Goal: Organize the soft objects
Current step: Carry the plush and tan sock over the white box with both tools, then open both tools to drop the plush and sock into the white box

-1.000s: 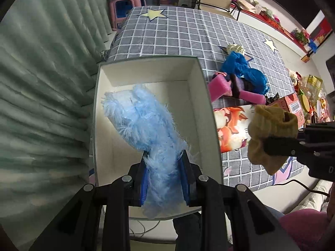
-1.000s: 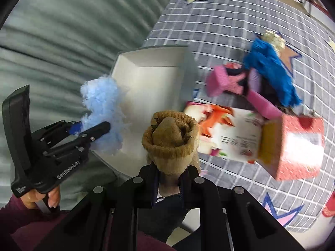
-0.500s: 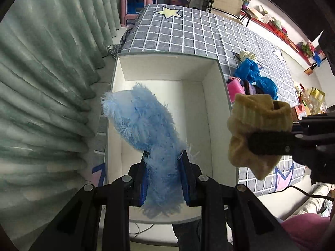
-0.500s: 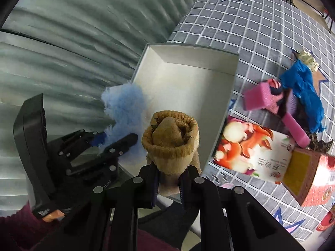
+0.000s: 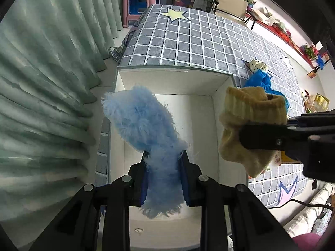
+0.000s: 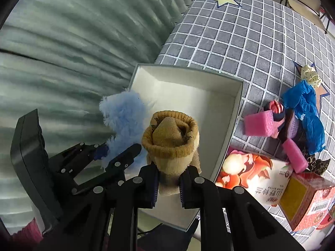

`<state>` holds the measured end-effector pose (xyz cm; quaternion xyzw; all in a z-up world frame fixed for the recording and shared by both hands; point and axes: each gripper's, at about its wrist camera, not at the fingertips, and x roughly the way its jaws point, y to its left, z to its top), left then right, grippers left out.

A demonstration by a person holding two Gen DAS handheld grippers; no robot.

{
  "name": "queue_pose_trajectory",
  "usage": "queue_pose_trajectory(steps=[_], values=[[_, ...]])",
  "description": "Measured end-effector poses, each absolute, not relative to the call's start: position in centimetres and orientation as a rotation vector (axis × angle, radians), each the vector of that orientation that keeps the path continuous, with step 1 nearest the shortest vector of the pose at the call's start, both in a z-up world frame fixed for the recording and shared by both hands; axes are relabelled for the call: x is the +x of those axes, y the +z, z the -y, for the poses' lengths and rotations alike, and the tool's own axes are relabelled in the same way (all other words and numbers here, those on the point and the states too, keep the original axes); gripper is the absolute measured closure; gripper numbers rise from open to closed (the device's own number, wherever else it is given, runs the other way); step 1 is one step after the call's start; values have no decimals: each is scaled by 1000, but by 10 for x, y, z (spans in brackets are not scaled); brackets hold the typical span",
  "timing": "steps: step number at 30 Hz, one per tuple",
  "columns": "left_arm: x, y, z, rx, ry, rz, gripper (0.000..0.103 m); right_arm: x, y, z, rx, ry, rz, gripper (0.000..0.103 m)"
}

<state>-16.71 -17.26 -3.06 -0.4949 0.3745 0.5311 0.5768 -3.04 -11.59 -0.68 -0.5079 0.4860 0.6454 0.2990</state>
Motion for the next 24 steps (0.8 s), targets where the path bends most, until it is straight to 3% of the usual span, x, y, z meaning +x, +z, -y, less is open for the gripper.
queue_pose_trajectory(steps=[14, 17, 19, 20, 22, 23, 24], values=[[-150, -46, 167, -1147, 1193, -904, 71, -30, -26, 100, -1360, 1653, -1327, 86], [-147, -41, 170, -1110, 1202, -881, 45, -31, -28, 100, -1372, 1657, -1329, 86], [-146, -37, 172, -1098, 1212, -862, 19, -29, -31, 100, -1378, 1652, -1346, 85], [-148, -36, 173, -1098, 1217, -843, 18, -29, -32, 100, -1380, 1647, -1350, 79], [-151, -33, 175, -1108, 1221, -794, 14, -26, -31, 99, -1378, 1652, -1352, 53], [-153, -31, 175, -1118, 1219, -769, 11, -24, -30, 98, -1369, 1654, -1352, 31], [-156, -31, 175, -1143, 1209, -739, 6, -23, -28, 99, -1357, 1655, -1350, 19]])
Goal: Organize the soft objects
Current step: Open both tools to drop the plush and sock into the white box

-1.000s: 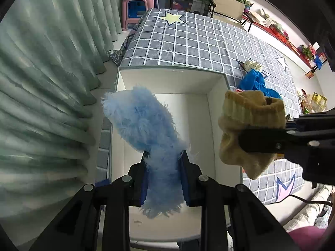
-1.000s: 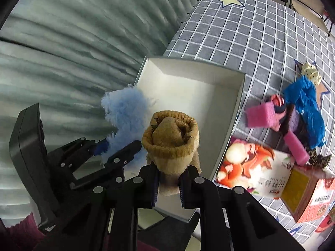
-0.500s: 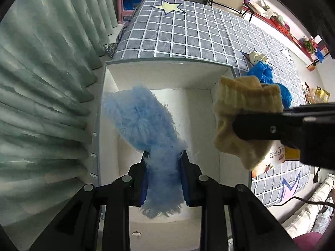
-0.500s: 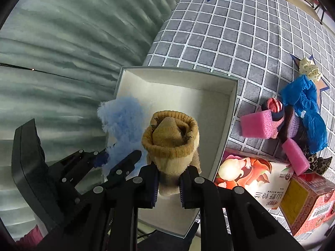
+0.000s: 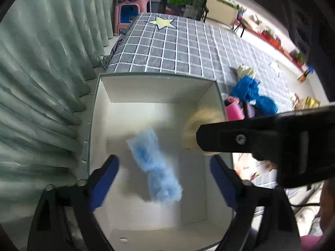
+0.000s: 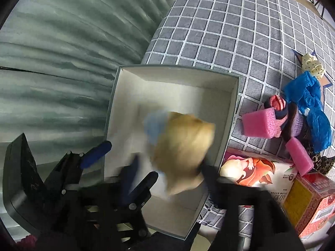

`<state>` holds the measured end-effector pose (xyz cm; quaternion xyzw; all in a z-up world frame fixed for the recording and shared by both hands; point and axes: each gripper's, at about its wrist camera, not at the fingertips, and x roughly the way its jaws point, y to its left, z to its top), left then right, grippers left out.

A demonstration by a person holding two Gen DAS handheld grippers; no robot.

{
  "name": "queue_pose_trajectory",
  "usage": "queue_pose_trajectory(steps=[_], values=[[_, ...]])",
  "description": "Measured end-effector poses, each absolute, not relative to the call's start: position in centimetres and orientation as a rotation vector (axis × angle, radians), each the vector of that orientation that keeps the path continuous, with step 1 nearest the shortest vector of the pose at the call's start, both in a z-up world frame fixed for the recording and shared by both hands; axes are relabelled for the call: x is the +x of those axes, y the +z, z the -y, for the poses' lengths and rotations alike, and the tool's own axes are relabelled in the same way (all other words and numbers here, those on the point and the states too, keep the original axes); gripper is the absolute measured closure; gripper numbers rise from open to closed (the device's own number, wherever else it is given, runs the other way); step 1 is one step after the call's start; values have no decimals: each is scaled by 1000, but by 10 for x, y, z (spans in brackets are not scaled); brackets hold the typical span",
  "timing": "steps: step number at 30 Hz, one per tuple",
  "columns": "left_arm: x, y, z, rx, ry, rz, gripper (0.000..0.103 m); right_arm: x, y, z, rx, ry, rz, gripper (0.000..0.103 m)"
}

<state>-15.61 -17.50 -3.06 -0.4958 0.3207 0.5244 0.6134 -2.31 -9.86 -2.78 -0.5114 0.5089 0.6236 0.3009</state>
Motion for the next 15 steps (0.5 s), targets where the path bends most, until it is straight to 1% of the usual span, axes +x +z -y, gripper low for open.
queue_pose_trajectory(steps=[3, 4, 5, 9, 15], values=[[-163, -29, 175, -1204, 1182, -668, 5, -20, -21, 97, -1325, 1651, -1364, 17], [-164, -27, 175, -1207, 1186, -655, 5, -18, -18, 96, -1313, 1645, -1359, 12], [-166, -23, 176, -1208, 1189, -633, 5, -17, -16, 96, -1304, 1640, -1351, 0], [-172, 0, 174, -1208, 1156, -551, 5, -6, 1, 97, -1211, 1659, -1341, 0], [-159, 38, 160, -1183, 1080, -564, 5, 24, 42, 94, -1043, 1679, -1374, 0]])
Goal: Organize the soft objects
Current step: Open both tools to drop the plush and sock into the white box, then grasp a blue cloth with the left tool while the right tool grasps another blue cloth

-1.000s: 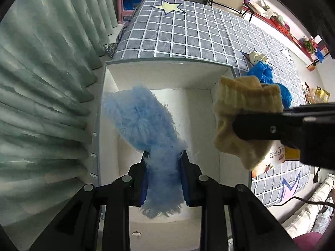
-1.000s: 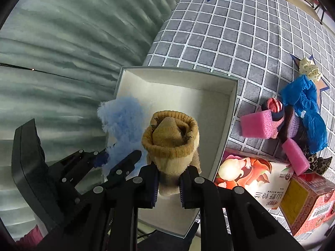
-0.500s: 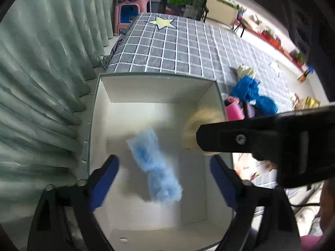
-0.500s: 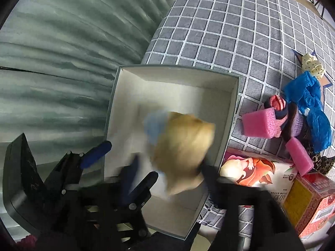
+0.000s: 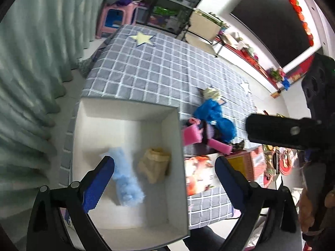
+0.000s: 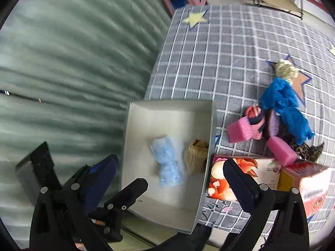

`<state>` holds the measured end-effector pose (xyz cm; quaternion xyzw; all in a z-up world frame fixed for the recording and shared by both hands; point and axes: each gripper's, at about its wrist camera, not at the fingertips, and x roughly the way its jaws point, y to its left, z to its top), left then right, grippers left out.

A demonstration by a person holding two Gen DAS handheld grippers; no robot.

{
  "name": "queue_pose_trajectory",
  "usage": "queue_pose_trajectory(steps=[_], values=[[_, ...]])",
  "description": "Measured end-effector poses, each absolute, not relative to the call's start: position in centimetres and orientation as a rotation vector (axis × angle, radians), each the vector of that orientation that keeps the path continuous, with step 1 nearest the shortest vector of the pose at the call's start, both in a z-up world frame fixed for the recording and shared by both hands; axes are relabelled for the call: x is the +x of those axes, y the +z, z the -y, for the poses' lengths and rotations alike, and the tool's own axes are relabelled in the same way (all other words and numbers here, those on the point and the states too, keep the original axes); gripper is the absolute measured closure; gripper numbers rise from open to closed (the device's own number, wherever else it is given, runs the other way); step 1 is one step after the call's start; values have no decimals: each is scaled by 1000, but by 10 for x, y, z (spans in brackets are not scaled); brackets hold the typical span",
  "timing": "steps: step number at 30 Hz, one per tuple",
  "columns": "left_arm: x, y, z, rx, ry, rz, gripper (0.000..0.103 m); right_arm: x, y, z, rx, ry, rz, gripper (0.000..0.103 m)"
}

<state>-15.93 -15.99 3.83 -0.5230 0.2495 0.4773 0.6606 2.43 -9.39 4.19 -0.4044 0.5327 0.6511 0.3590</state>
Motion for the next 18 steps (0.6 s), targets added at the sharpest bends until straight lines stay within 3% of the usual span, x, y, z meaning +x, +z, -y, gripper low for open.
queue_pose_trajectory(steps=[10, 18], values=[[-86, 60, 115, -1100, 993, -743, 5, 149, 112, 79, -779, 1530, -1376, 0], [-37, 30, 59, -1125, 984, -909, 5, 264, 69, 59, -795, 1266, -1413, 0]])
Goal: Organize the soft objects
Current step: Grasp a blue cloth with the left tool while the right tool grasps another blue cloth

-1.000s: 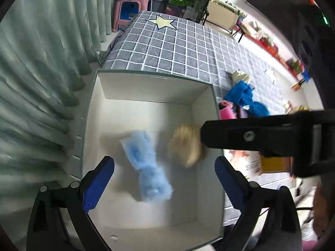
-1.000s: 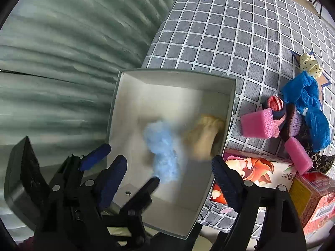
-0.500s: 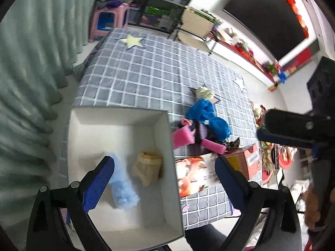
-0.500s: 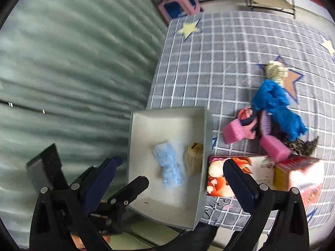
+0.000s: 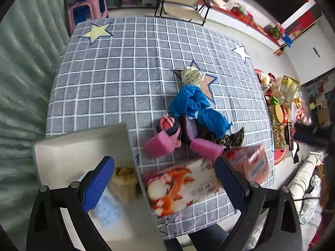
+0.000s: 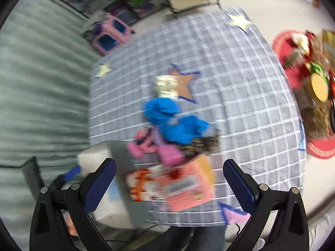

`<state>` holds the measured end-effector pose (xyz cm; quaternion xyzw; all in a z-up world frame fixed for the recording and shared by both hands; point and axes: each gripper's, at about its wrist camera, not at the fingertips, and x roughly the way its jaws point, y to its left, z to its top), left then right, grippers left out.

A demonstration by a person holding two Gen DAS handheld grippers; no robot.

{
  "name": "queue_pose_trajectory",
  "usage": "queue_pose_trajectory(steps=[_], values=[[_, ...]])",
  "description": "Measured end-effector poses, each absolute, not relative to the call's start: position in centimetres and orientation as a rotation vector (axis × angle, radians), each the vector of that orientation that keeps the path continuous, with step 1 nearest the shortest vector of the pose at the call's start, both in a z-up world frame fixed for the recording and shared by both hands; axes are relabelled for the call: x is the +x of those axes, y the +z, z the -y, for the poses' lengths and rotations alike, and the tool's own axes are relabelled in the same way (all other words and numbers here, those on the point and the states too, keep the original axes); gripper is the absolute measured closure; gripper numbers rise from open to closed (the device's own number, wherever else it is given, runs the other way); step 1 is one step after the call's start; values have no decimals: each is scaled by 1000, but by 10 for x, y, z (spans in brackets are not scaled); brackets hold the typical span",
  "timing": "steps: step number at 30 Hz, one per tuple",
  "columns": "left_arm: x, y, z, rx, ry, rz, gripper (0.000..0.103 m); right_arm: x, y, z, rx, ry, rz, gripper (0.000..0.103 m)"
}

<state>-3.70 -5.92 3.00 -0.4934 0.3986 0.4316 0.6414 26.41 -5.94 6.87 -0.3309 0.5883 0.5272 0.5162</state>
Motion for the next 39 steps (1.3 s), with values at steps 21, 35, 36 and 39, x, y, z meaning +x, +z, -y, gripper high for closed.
queue_pose_trajectory(steps=[21, 35, 36, 39], values=[[82, -114, -76, -1264, 907, -1247, 11, 326, -90, 18, -962, 1214, -1703, 0], [37, -106, -82, -1315, 954, -1208, 66, 231, -134, -31, -1422, 1500, -1548, 0], [32, -106, -82, -1326, 957, -1203, 66, 227, -141, -31, -1489, 1466, -1474, 0], [19, -104, -81, -1337, 965, -1185, 65, 231, -149, -31, -1524, 1415, -1388, 0]])
